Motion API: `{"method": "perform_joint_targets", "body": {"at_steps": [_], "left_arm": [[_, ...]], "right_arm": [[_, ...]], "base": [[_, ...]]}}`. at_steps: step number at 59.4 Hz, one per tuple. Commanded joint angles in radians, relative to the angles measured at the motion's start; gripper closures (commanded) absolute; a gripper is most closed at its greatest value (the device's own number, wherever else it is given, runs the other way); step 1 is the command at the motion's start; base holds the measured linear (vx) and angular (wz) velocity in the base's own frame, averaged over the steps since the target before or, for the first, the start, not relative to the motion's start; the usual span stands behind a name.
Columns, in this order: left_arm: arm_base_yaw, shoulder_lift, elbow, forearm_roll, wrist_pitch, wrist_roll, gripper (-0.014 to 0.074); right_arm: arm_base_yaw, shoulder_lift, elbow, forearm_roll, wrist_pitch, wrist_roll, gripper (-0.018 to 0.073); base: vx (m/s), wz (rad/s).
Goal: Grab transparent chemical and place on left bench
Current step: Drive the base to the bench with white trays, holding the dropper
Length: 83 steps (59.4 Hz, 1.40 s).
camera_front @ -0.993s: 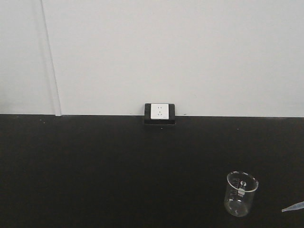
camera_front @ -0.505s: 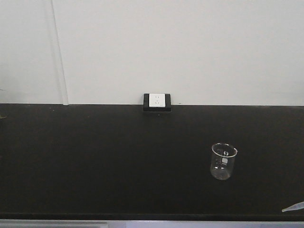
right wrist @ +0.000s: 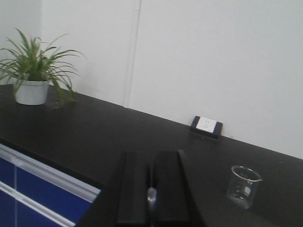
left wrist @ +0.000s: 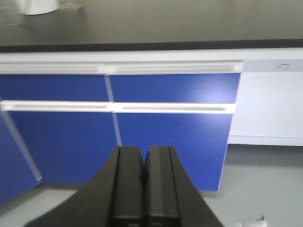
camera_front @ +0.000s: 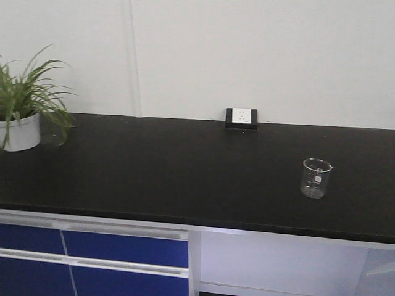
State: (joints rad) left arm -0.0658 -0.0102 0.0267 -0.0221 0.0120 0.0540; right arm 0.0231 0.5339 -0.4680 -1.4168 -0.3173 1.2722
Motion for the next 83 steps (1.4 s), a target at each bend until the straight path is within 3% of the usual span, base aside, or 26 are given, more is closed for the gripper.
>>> {"method": "perform_joint_targets", "body": {"at_steps": [1, 44, 83], "left_arm": [[-0.002, -0.019, 0.016, -0.001, -0.078, -0.008, 0.06], [-0.002, -0.019, 0.016, -0.001, -0.078, -0.008, 0.06], [-0.002, -0.019, 0.016, -0.001, -0.078, -0.008, 0.06]], "right_arm": [[-0.005, 0.003, -0.029, 0.02, -0.013, 0.0, 0.0564], [-0.005, 0.003, -0.029, 0.02, -0.013, 0.001, 0.0564], [-0.005, 0.003, -0.029, 0.02, -0.013, 0.0, 0.0564]], "base": [[-0.36, 0.41], [-0.34, 0.47], [-0.2, 0.69]]}}
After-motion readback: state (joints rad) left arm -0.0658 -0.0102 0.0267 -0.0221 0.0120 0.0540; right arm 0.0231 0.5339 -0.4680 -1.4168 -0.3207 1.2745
